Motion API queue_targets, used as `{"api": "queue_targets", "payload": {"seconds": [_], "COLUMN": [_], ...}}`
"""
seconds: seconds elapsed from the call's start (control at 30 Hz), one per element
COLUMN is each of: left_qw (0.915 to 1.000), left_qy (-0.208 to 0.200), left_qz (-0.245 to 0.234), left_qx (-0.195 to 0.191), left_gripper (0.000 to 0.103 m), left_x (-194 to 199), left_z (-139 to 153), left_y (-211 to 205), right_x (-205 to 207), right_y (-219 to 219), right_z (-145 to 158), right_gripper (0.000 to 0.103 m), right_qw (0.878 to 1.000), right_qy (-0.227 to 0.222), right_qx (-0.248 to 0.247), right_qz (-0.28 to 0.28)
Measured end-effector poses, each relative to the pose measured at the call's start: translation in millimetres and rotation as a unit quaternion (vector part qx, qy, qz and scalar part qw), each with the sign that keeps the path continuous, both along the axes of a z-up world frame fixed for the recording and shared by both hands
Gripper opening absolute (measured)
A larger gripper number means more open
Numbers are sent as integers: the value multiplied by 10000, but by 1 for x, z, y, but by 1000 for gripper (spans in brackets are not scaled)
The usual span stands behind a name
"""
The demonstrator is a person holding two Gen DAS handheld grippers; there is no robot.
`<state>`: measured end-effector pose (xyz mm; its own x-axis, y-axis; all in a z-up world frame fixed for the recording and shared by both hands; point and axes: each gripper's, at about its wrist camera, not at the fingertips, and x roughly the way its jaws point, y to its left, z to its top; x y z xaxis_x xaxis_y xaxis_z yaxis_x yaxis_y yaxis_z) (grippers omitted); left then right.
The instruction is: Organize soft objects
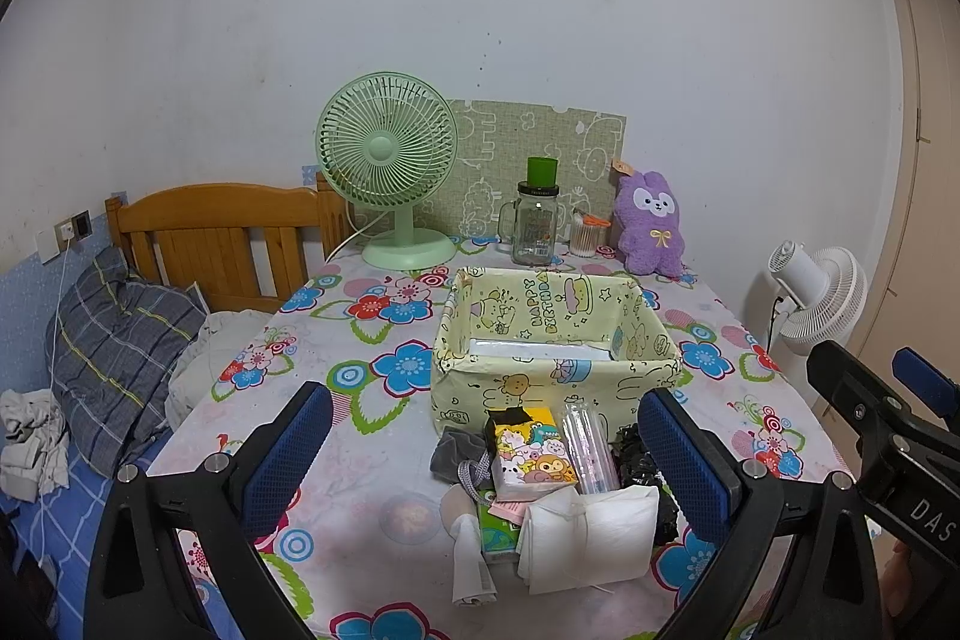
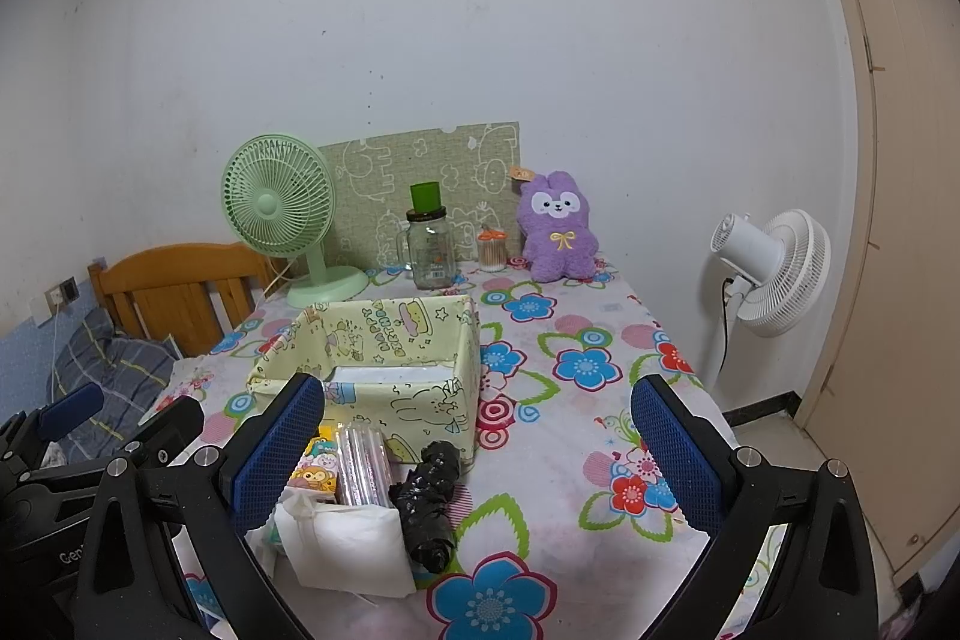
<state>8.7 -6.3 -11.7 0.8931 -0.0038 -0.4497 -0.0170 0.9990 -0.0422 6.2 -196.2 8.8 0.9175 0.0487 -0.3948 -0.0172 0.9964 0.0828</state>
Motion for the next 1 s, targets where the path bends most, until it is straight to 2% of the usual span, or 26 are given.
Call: {"api": "queue_targets", "payload": {"seconds": [0.93,1.0], "left_qw": [9999,9999], "left_qy": [-113,-109], "left_qz": [-2,-4], "left_qx": [-41,-29], "left_gripper": [101,100], "left_x": [-4,-4], "left_z": [4,3], "left_y": [-1,-1], "right_x": [-2,-2], "right_y": [-1,0], "right_z": [1,1], "right_gripper": [103,100], "right_qw": [10000,10000], "right_qy": [9,19], "right_qx": [-5,-6], "right_qz": [-12,6]}}
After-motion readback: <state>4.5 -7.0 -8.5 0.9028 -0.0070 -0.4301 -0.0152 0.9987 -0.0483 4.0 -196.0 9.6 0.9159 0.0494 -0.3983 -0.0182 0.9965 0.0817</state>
